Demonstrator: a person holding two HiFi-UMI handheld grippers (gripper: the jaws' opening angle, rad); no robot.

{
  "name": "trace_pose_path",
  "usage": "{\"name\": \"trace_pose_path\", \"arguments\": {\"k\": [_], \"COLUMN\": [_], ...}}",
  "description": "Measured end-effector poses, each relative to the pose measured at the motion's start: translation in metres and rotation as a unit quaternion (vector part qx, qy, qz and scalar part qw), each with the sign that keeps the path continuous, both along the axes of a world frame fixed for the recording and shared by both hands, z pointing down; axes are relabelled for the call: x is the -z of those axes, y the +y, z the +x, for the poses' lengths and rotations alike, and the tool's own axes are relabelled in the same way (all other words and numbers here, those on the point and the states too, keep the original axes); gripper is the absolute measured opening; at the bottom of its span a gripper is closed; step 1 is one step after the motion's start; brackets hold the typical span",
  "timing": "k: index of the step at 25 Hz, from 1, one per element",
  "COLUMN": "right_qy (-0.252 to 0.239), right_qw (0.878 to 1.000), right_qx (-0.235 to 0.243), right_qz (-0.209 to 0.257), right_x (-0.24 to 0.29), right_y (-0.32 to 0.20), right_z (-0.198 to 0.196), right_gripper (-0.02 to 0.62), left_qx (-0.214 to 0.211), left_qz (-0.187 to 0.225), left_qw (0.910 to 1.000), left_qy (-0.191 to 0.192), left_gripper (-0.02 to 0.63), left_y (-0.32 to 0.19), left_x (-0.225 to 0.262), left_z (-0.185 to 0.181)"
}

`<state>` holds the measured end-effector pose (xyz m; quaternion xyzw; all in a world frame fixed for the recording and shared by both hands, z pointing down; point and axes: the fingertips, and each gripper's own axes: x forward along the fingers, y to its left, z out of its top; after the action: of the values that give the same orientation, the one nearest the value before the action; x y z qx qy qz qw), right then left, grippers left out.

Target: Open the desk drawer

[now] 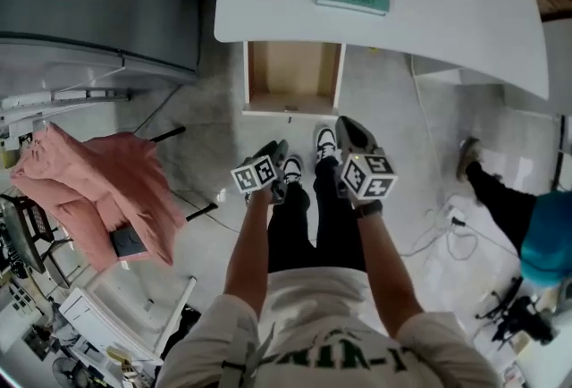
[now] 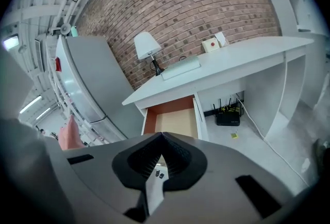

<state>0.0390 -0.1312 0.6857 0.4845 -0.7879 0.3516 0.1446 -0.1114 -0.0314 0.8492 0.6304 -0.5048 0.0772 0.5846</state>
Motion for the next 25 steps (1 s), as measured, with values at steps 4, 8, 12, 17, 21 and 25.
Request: {"name": "trace_pose_path", "arguments": {"k": [4, 8, 12, 17, 21, 25], "right_qy": [0.011, 0.010, 0.012, 0.041, 0.041, 0.041], "right_qw": [1.000, 0.999, 0.997, 0.989, 0.979, 0.969], "right_qx": [0.010, 0.011, 0.011, 0.028, 0.022, 0.013], "right_qz": [0.011, 0.035, 0.073, 0.142, 0.198, 0.245], "right_x": [0.035, 0.079, 0.128, 0.195, 0.250, 0.293], "right_y": [0.007, 0.001, -0.007, -0.022, -0.036, -0.046], "right_z": [-0.009, -0.015, -0.021, -0.029, -0.032, -0.035], "right_gripper": [0.002, 0.002, 0.002, 0.002, 0.000, 0.000], "left_qx": [-0.046, -0.059, -0.057, -0.056, -0.055, -0.050], "left_qz": [0.044, 0.115, 0.190, 0.279, 0.339, 0.387], "left_qw": [0.9962, 0.9866, 0.9695, 0.9395, 0.9172, 0.8945], "left_qy": [-0.059, -0.099, -0.143, -0.191, -0.202, -0.219], "left_gripper": [0.152, 0.150, 0.144, 0.118, 0.109, 0.098], "left_y": [-0.005, -0.037, -0.072, -0.102, -0.118, -0.128], "left_x": [0.067, 0.143, 0.225, 0.328, 0.398, 0.450], "left_z": [-0.020, -0.036, -0.055, -0.067, -0.065, -0.069]}}
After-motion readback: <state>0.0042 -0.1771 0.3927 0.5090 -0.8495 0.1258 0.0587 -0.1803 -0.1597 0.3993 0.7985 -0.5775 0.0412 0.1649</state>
